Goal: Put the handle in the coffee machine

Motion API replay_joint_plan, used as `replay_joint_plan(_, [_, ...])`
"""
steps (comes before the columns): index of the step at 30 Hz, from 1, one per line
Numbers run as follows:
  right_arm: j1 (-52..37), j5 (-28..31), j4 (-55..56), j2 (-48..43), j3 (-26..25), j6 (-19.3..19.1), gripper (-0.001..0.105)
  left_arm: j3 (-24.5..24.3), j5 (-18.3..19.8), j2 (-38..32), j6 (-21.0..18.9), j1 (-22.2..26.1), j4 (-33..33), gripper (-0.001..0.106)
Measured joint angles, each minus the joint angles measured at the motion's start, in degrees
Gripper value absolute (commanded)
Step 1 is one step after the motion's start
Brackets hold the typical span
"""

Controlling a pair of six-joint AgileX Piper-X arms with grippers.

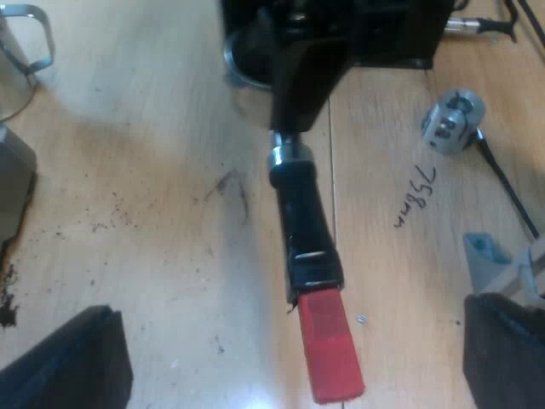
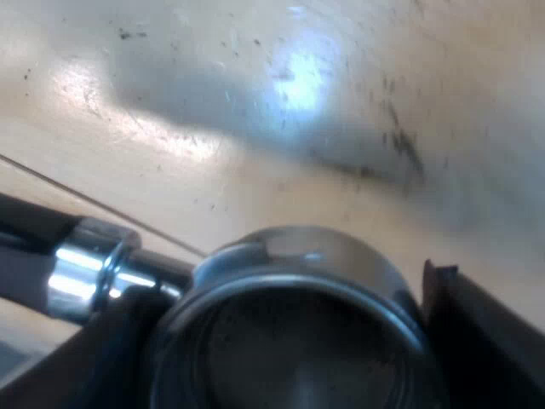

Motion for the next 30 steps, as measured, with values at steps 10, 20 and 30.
replay_joint_plan(10, [-8.52,-1.16,-2.73,8.02,-7.03,-11.11,0.0,-0.41,-2.4,-2.74,0.32,0.13,0.27,0.081])
replay_joint_plan(20, [-8.51,-4.46,-3.49,8.2,-9.2,-4.01,0.0,-0.57,-7.8,5.16,0.32,0.12,-1.79,0.081])
replay_joint_plan(30, [-8.51,-8.09,-3.49,8.2,-9.34,-0.14,0.0,1.84,-9.88,9.98,5.05,0.12,-3.0,0.081])
